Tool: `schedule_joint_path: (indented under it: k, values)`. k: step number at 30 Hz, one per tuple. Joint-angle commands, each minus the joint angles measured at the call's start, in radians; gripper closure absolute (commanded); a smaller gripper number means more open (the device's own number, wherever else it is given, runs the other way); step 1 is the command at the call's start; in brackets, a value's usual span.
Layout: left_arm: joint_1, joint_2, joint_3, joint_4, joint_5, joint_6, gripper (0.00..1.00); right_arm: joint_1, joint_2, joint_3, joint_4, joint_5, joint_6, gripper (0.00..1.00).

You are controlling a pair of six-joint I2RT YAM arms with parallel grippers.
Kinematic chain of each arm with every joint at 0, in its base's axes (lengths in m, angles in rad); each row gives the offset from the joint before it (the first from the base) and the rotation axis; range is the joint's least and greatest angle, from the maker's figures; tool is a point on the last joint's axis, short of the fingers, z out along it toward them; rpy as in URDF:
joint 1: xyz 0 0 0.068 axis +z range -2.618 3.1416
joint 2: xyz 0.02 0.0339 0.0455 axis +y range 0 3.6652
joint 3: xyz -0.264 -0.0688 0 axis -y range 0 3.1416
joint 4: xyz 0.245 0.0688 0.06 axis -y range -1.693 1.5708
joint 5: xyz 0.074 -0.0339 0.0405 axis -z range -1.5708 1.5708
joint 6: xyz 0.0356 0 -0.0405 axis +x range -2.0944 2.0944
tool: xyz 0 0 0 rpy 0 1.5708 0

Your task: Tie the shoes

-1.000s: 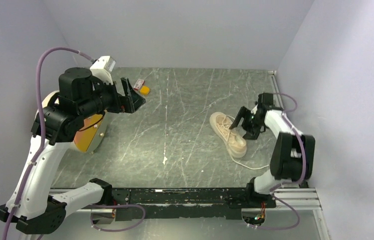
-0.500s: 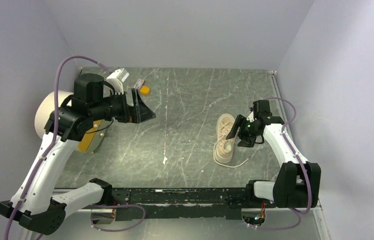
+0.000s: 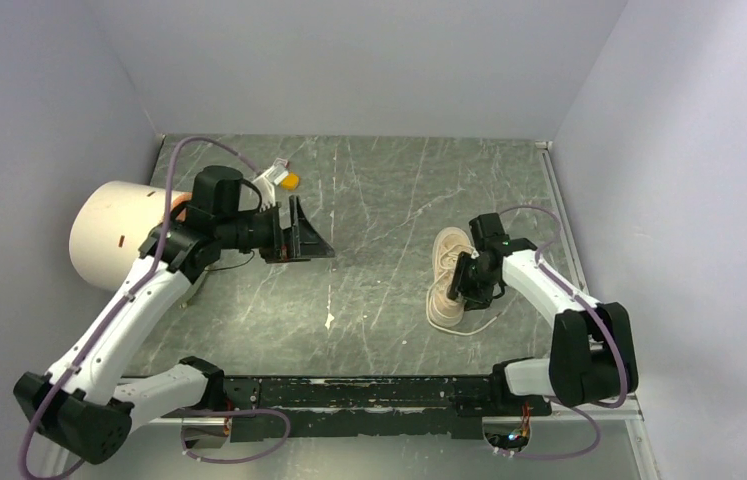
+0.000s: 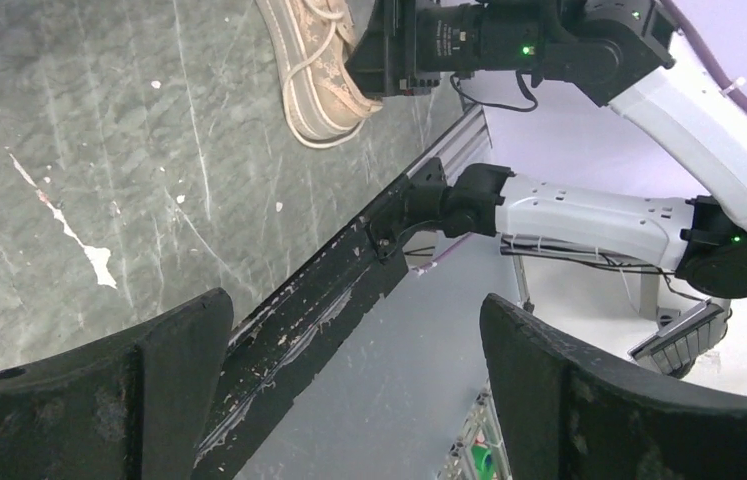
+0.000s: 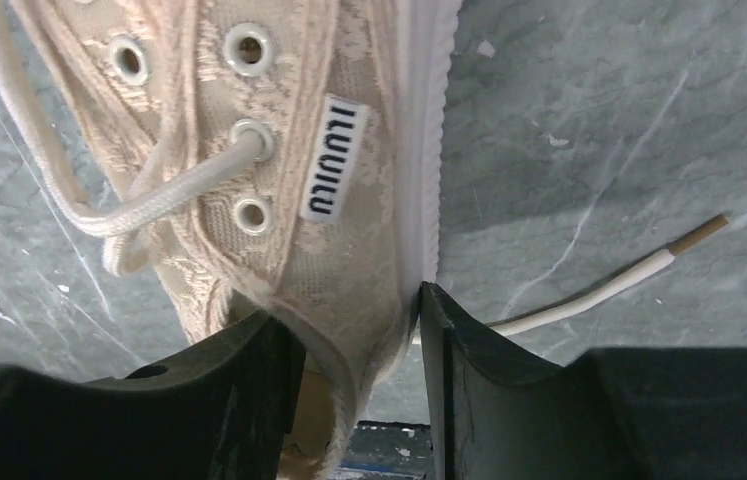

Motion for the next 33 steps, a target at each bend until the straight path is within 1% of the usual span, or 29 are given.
schedule_joint_path:
  k: [1,3,5,8,10,12,13,15,16,18,21,23,25,27,28,30,31,33]
  values:
    - [-0.025,0.069,0.050,-0.014,0.055,0.049,0.03,0.087,0.026,0.007,0.075,0.029,0.037,0.53]
    - [-0.028,0.098,0.046,-0.054,0.057,0.110,0.03,0.131,0.026,0.019,0.105,-0.023,0.018,0.55]
    - [-0.028,0.111,0.056,-0.105,0.028,0.162,0.03,0.170,0.012,0.014,0.144,-0.062,0.006,0.61]
    - [-0.028,0.102,0.080,-0.164,-0.012,0.195,0.03,0.215,0.031,0.023,0.153,-0.048,-0.003,0.68]
    - [-0.028,0.091,0.109,-0.193,-0.026,0.208,0.03,0.257,0.062,0.051,0.154,-0.050,-0.008,0.78]
    - [-0.028,0.072,0.131,-0.216,-0.059,0.217,0.03,0.328,0.088,0.100,0.164,-0.044,-0.002,0.86]
    - [-0.028,0.060,0.139,-0.225,-0.094,0.217,0.03,0.372,0.100,0.130,0.166,-0.041,0.007,0.90]
    - [-0.028,0.019,0.176,-0.254,-0.227,0.197,0.06,0.477,0.125,0.196,0.162,-0.039,0.052,0.95]
    - [-0.027,-0.003,0.195,-0.266,-0.293,0.180,0.06,0.520,0.137,0.232,0.166,-0.047,0.081,0.99]
    - [-0.028,-0.047,0.234,-0.273,-0.364,0.146,0.06,0.607,0.157,0.305,0.183,-0.063,0.145,1.00]
    - [-0.028,-0.104,0.260,-0.270,-0.411,0.097,0.05,0.707,0.190,0.424,0.208,-0.067,0.226,1.00]
    - [-0.028,-0.137,0.254,-0.259,-0.430,0.067,0.04,0.730,0.198,0.485,0.196,-0.048,0.264,1.00]
    - [-0.028,-0.152,0.250,-0.249,-0.441,0.056,0.03,0.732,0.175,0.506,0.189,-0.042,0.277,1.00]
    - [-0.028,-0.156,0.252,-0.226,-0.432,0.055,0.03,0.730,0.140,0.522,0.129,0.031,0.263,1.00]
    - [-0.028,-0.155,0.252,-0.202,-0.417,0.058,0.03,0.730,0.123,0.527,0.089,0.074,0.242,1.00]
    - [-0.028,-0.145,0.257,-0.189,-0.390,0.065,0.03,0.730,0.090,0.486,0.031,0.152,0.217,1.00]
    - [-0.028,-0.139,0.261,-0.197,-0.389,0.067,0.03,0.728,0.083,0.439,0.035,0.168,0.223,1.00]
    - [-0.027,-0.136,0.257,-0.222,-0.404,0.061,0.03,0.721,0.091,0.342,0.101,0.135,0.226,1.00]
